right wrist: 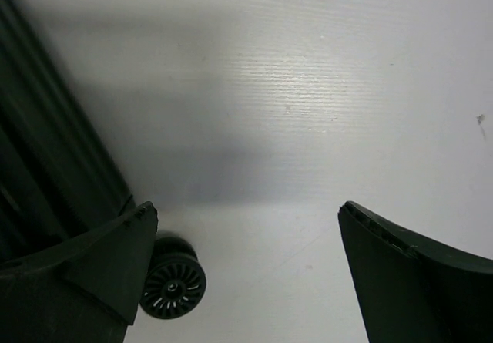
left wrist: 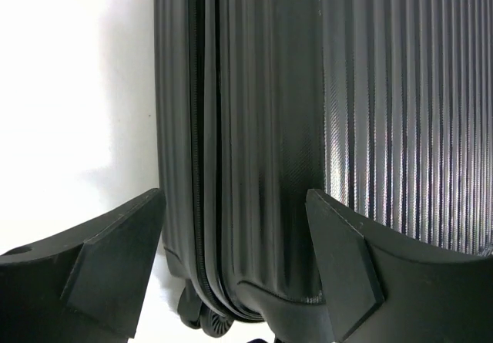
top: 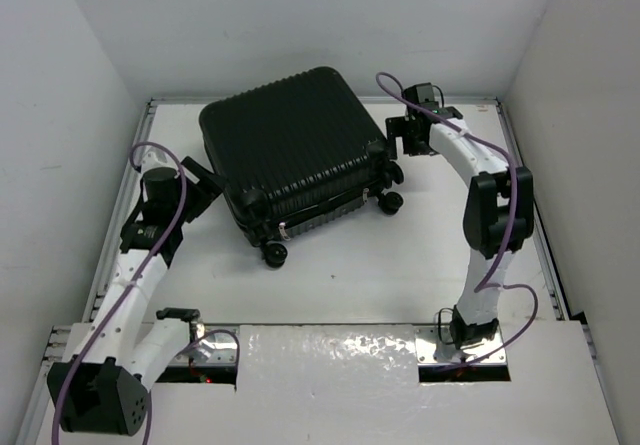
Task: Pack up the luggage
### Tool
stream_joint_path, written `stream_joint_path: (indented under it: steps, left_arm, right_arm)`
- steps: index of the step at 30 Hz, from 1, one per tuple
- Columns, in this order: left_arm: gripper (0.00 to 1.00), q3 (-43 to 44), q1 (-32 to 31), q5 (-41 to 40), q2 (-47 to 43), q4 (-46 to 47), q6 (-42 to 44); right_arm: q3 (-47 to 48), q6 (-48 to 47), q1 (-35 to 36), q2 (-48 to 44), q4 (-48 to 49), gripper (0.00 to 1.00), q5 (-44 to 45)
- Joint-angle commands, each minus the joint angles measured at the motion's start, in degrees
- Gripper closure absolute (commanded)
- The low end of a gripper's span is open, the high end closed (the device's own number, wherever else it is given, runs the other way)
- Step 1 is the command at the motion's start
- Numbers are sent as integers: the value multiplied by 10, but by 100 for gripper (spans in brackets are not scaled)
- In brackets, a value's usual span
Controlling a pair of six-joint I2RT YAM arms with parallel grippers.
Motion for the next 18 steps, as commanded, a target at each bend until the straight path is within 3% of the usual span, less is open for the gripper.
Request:
stream_joint_path:
  steps: [1,5,9,13,18]
  left_arm:
    - [26,-7,-64,100,-20,-6,-2]
    - [24,9,-64,87,-39,-42,30]
    - [24,14,-68,162,-58,-34,54]
    - [24,39,-76,132,-82,-70,57]
    - [25,43,-97,76,-67,-109,57]
  right_arm:
    - [52,44,115,19,7,1,-84]
    - [49,82,109,-14,-5,1,12]
    - [-17,100,46,-103,19,1,80]
    - [-18,81,-11,-159,-5,1,83]
    - [-31,47,-3,-209,-44,1,75]
